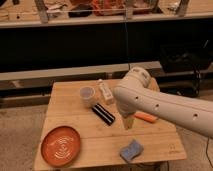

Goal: Move the arm in a circular motion

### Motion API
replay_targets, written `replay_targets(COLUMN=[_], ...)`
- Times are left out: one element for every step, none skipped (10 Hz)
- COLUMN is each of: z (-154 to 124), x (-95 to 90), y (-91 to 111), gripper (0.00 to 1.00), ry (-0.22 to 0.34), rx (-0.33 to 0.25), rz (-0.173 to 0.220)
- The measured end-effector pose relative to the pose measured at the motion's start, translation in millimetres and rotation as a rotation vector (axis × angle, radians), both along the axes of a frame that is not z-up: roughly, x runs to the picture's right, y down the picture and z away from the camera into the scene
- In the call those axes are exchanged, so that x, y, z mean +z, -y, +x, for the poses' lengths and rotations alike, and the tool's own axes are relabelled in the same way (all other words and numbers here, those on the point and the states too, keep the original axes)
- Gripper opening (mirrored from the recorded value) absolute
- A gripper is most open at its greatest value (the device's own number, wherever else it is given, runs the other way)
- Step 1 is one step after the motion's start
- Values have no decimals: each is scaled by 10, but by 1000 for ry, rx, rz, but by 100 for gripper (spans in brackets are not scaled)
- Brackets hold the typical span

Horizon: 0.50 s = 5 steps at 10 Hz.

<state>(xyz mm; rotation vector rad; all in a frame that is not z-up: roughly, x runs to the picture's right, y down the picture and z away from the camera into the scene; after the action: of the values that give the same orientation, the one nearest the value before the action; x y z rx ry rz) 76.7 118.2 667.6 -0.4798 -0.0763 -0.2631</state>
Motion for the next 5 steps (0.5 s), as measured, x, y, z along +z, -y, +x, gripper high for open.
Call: replay_targets(z=[-70,-126,-211,-296,-453], x=[23,18,40,80,158], y=[17,17,29,66,135], gripper=[80,80,80,80,80], ry=[9,8,12,19,31], rx=[-22,-26,-39,-53,-73], rz=[5,9,10,15,24])
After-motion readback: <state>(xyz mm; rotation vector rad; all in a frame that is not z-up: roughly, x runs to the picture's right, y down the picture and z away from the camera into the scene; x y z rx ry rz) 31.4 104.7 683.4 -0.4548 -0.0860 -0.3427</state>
